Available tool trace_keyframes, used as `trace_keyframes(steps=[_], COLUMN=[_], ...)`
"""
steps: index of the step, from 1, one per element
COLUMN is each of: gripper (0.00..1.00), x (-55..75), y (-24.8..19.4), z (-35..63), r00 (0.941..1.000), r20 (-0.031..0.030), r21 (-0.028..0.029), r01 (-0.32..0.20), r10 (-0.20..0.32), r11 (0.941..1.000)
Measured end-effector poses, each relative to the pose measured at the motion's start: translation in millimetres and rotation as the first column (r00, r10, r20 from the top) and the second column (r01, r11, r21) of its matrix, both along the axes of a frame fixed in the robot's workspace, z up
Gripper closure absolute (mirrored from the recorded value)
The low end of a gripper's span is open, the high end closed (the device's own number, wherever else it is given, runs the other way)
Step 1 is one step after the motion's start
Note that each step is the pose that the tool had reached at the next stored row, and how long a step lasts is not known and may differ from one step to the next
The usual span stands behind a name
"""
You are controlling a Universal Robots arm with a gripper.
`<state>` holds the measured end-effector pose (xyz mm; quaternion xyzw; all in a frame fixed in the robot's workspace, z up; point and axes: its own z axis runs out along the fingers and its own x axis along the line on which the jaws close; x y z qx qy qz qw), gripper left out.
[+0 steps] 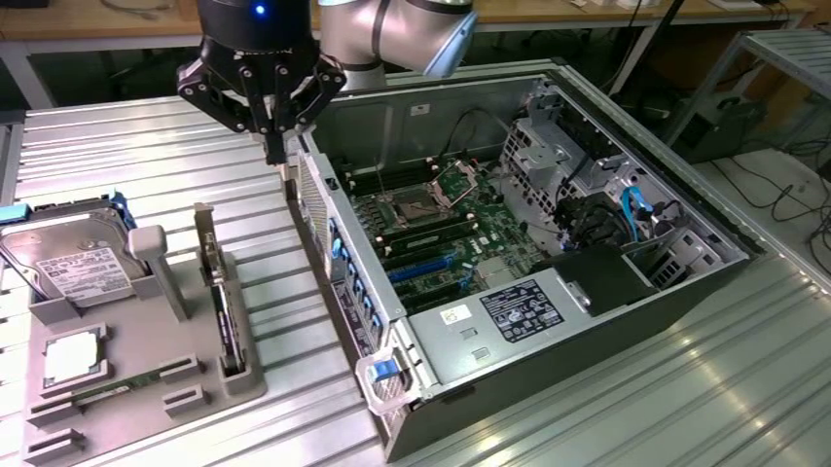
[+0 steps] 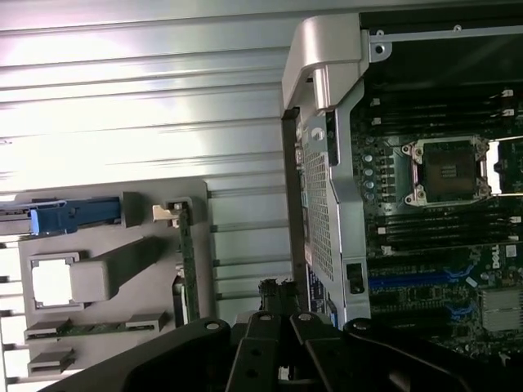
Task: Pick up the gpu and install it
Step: 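Reach for the gpu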
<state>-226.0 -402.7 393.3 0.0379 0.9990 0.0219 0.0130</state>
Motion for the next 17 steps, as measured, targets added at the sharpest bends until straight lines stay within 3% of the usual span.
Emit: trace_keyframes(steps=[17], gripper=[0.89], x=[-22.3], y=[-3.3], z=[0.0], r00=[1.0000], r20=[0.0000], r21=[0.0000], r01=[0.000], r10=[0.000], r11=[1.0000])
